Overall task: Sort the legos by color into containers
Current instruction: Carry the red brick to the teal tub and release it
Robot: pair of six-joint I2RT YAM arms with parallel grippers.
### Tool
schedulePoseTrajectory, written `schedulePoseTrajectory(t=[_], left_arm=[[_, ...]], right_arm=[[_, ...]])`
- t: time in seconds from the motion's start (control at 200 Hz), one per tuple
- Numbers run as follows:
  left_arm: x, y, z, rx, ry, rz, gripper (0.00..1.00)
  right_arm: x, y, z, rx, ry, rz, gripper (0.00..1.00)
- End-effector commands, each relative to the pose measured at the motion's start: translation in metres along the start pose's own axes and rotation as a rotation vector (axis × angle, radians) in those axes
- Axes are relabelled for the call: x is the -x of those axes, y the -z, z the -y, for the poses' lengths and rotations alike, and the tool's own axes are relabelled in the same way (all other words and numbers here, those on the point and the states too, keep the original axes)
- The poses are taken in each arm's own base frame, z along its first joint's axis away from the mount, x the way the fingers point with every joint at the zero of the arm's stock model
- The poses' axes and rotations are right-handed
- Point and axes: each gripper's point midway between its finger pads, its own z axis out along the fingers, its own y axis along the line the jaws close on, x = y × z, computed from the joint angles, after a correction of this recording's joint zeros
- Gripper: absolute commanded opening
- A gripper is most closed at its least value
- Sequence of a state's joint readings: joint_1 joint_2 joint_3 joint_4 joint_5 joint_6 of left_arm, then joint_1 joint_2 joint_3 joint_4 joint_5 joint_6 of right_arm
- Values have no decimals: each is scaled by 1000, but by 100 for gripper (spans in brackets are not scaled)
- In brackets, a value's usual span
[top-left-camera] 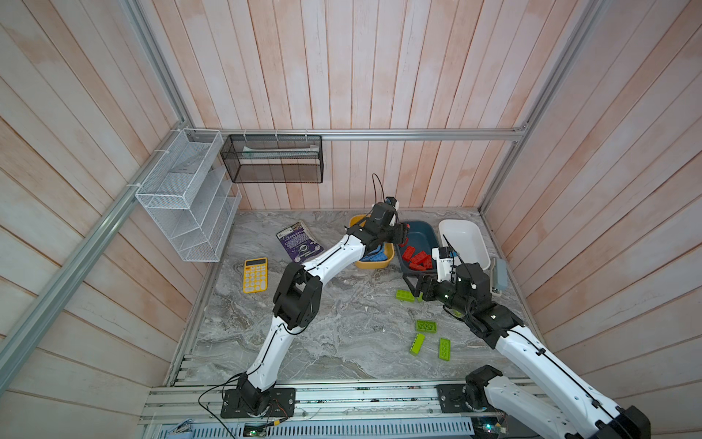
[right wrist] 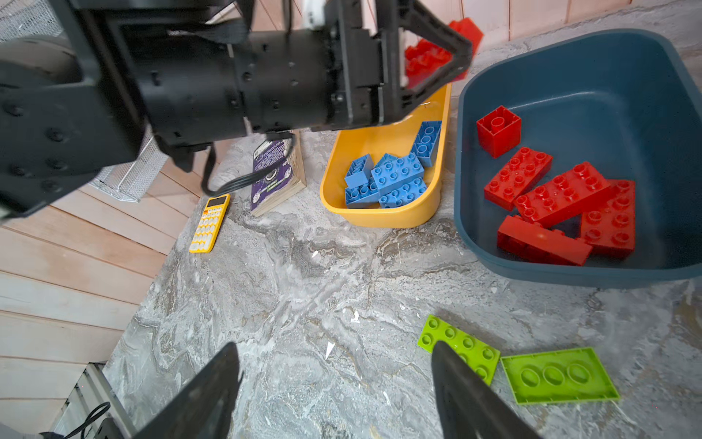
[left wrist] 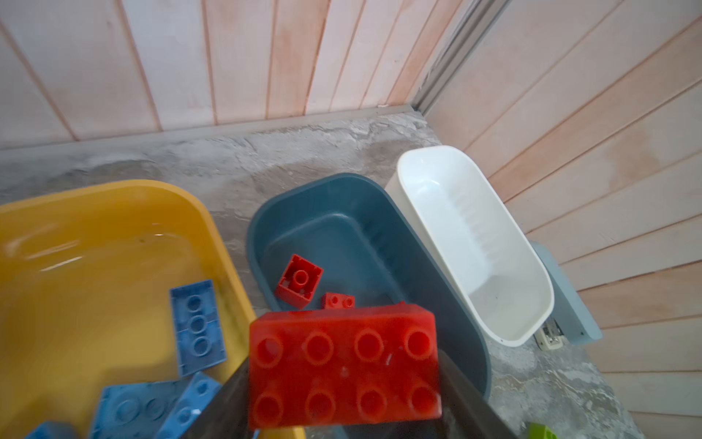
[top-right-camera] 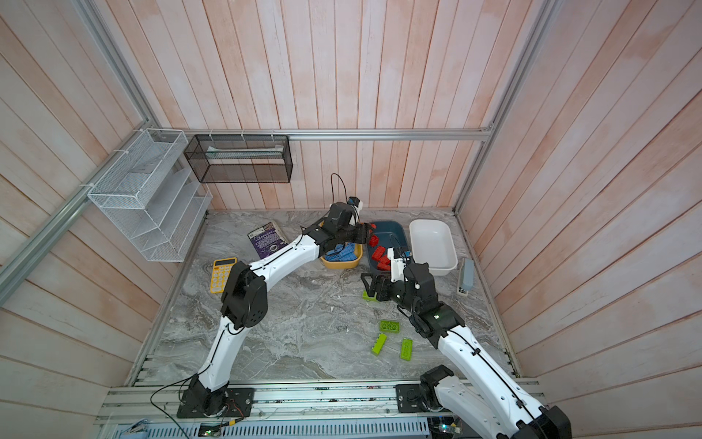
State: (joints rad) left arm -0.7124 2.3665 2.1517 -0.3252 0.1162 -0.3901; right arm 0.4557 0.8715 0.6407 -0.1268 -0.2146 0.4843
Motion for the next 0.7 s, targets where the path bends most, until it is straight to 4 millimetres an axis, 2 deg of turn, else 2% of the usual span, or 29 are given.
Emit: schedulePoseTrajectory(t=[0.0, 0.22, 0.32, 0.395, 0.52, 0.645, 0.695], left_arm=[[-11, -17, 17, -91, 40, -44, 53], [-14, -40, 31, -179, 53, -48, 56], [-14, -41, 31, -188, 56, -46, 63], [-12, -39, 33, -186, 49, -39, 73], [11, -21, 37, -178, 26, 19, 92], [37, 6, 37, -162, 16, 64, 98], [47, 22, 36, -157, 22, 84, 100]], right_arm=[[9, 10, -4, -11, 41, 20, 79], [1, 14, 3, -44, 24, -1, 79], [-3, 13, 6, -56, 9, -17, 79], [-3, 12, 6, -61, 10, -27, 81], [-4, 13, 11, -102, 19, -48, 82], [-13, 12, 23, -172, 5, -80, 85], [-20, 11, 27, -197, -3, -96, 86]])
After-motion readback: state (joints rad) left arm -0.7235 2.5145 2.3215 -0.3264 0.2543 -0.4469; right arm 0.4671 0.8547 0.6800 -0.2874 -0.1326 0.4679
